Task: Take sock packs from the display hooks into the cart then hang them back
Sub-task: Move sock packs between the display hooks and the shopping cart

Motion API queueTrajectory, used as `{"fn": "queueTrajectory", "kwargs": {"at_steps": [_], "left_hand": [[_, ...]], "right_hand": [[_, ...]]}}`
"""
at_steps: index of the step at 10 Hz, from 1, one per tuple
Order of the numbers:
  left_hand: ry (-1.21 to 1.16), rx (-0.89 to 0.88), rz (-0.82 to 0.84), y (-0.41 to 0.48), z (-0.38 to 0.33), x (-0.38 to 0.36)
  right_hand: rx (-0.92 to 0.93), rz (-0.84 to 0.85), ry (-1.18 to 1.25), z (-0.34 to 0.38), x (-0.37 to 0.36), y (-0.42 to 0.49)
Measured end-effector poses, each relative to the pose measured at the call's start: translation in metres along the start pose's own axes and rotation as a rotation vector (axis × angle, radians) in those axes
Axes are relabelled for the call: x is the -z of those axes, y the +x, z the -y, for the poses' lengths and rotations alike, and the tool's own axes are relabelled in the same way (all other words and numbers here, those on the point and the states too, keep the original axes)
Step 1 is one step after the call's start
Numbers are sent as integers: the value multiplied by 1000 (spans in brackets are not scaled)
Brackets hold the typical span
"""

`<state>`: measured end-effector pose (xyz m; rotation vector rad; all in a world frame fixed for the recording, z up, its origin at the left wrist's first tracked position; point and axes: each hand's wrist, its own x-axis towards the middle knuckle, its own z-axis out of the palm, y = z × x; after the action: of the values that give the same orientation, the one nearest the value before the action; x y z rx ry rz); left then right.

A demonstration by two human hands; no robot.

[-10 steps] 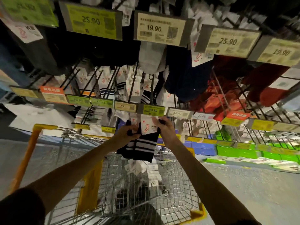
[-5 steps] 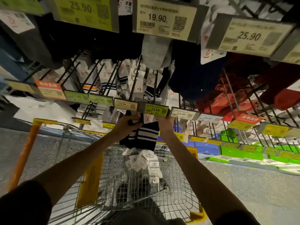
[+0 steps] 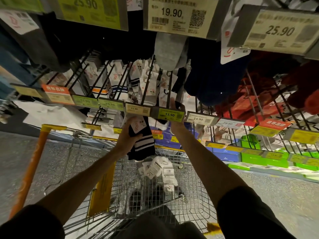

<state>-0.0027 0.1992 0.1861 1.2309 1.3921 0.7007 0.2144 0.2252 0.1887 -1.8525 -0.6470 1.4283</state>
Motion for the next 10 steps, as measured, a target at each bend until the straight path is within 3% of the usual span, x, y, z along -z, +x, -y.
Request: {"fn": "queueTrajectory", "kwargs": {"at_steps": [1, 3, 5, 7, 10], "left_hand": [[-109, -11, 63, -10, -2, -5], [-87, -44, 149, -26, 10, -16], [31, -60, 182, -40, 22, -24], [-165, 64, 172, -55, 16, -24], [-112, 62, 150, -48, -8, -15]], "right_hand": [[139, -127, 201, -14, -14, 7], [34, 137, 51, -50, -17, -57], [83, 40, 48, -71, -14, -80], [83, 5, 210, -69, -7, -95], [243, -1, 396, -56, 5, -106]]}}
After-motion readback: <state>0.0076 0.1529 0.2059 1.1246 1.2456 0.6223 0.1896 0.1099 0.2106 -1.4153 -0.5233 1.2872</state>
